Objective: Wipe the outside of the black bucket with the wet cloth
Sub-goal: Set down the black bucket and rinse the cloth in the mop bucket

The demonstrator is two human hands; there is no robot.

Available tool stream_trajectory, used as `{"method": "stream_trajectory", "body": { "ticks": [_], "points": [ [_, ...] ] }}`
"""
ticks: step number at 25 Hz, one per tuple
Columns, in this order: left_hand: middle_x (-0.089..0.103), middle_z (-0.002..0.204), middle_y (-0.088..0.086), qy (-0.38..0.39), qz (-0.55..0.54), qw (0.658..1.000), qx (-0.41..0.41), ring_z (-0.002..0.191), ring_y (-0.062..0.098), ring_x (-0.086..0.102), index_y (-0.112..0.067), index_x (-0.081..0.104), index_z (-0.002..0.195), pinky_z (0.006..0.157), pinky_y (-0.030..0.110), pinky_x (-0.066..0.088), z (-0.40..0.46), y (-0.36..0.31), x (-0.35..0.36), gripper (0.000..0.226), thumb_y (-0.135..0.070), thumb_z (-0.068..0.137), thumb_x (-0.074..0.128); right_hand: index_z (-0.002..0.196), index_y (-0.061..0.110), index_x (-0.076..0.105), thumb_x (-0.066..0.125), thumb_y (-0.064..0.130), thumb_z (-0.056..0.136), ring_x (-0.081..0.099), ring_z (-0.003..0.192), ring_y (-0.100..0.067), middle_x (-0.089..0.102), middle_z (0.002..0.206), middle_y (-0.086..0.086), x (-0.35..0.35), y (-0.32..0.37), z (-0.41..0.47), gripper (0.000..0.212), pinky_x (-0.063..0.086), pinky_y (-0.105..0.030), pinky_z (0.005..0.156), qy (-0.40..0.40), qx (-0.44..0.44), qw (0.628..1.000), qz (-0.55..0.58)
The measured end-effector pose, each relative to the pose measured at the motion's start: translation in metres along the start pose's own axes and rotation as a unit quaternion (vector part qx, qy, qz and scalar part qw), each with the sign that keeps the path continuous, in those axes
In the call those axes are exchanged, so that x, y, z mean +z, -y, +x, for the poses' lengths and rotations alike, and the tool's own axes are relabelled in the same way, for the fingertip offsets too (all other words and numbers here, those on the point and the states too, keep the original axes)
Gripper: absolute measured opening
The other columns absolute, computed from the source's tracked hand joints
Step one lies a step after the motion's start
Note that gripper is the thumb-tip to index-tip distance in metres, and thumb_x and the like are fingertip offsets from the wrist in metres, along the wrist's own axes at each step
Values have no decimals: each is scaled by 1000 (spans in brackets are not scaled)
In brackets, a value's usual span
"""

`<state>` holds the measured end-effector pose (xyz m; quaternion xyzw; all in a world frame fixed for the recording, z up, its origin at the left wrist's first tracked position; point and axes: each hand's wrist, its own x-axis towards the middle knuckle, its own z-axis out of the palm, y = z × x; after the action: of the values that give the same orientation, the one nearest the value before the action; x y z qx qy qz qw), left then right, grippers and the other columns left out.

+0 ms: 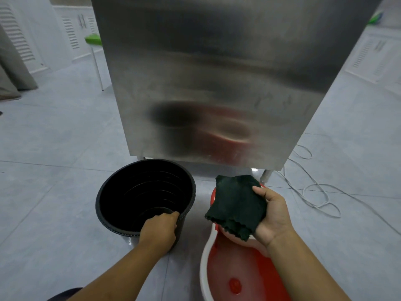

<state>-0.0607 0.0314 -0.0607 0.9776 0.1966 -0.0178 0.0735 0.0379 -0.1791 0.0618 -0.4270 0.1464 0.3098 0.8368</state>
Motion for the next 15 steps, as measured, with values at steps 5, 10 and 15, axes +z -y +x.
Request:
{"method": "stream_trajectory", "body": {
  "ticks": [5, 10, 15],
  "points": [
    [71, 97, 6, 20, 26, 999, -1, 83, 27, 69, -20, 51, 118, 61, 35, 49, 1, -3, 13, 29, -14, 90, 47, 97, 2, 69, 55, 13, 82, 65, 90, -39, 72, 96, -20, -1, 3, 0, 23, 51, -49, 89, 14, -2, 1000, 2],
    [71, 99, 6, 38, 37, 999, -8, 84, 26, 69, -20, 49, 121, 62, 35, 49, 2, -3, 16, 31, -18, 90, 49, 87, 1, 76, 57, 12, 78, 65, 92, -40, 72, 100, -22, 1, 4, -1, 24, 52, -50, 89, 37, -2, 999, -24],
    [58, 128, 1, -42, -57, 997, 0, 114, 25, 56, -21, 46, 132, 90, 41, 46, 6, 1, -27, 66, -51, 72, 51, 77, 2, 80, 51, 14, 84, 67, 88, -39, 74, 93, -21, 2, 9, -9, 31, 51, -49, 88, 89, 11, 995, -49]
  ]
}}
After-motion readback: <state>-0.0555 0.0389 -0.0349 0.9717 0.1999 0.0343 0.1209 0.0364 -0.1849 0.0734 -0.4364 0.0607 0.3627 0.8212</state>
